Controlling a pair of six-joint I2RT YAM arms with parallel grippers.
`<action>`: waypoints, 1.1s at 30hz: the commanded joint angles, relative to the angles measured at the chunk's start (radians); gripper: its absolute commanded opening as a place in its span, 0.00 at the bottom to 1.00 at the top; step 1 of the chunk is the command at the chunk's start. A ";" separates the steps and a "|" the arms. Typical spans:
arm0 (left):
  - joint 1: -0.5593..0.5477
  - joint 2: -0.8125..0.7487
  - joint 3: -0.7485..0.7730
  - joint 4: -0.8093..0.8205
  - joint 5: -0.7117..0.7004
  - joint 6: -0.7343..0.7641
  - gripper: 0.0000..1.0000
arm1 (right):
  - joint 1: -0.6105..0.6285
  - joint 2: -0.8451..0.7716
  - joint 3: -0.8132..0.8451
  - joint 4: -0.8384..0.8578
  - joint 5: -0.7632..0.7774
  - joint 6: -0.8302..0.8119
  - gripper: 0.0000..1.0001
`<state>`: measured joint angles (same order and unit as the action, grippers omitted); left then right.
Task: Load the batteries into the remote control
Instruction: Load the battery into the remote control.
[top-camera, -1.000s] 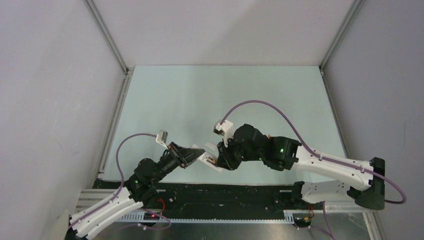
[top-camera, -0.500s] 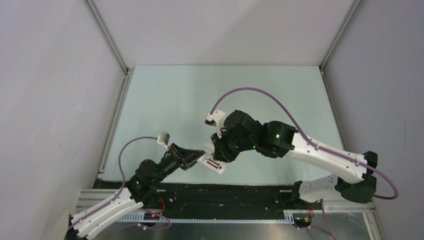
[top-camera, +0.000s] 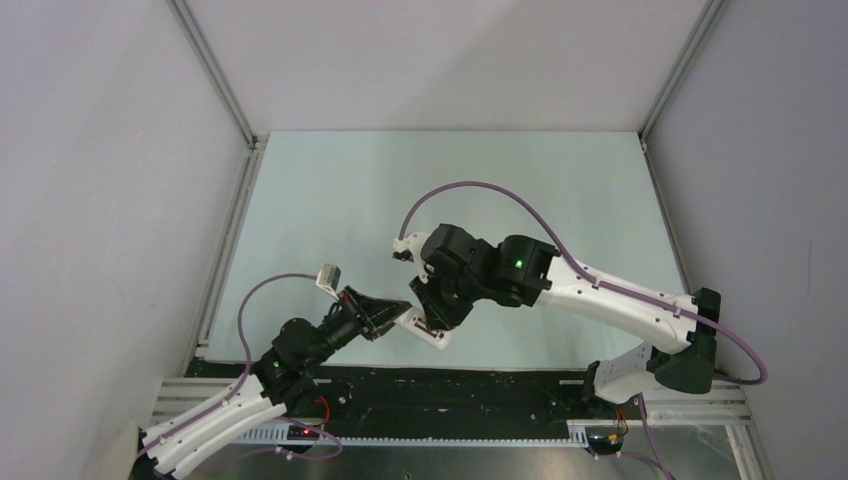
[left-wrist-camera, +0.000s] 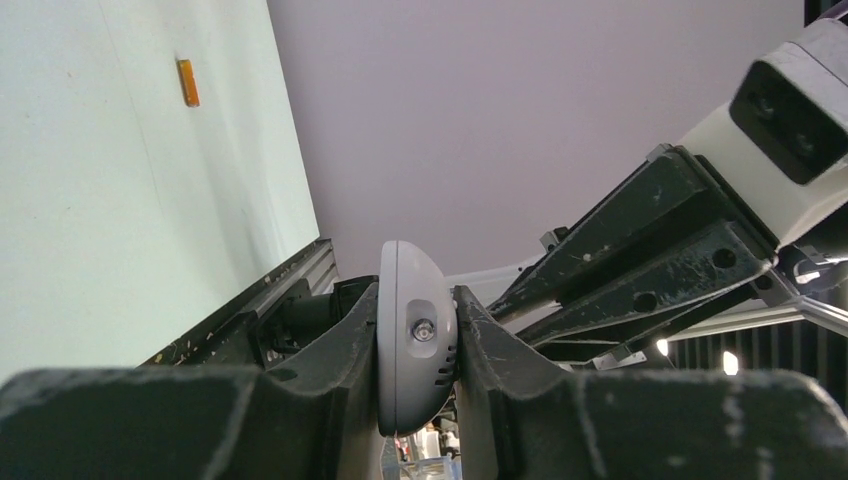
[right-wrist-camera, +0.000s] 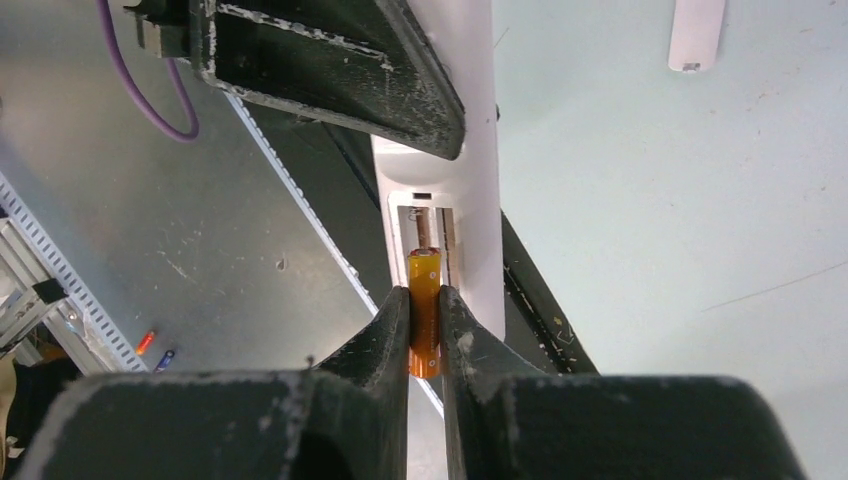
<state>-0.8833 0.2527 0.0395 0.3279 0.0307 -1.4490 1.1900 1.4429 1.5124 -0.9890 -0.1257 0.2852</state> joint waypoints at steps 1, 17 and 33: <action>0.000 0.012 0.035 0.047 0.017 0.011 0.00 | 0.011 0.016 0.050 -0.003 -0.028 -0.019 0.15; 0.000 -0.004 0.043 0.046 0.007 0.015 0.00 | 0.032 0.036 0.029 -0.010 -0.011 -0.007 0.19; 0.001 -0.009 0.045 0.046 0.006 0.009 0.00 | 0.046 0.066 0.035 -0.018 0.041 -0.005 0.27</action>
<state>-0.8833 0.2523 0.0395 0.3256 0.0315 -1.4399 1.2278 1.4986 1.5204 -0.9997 -0.1032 0.2840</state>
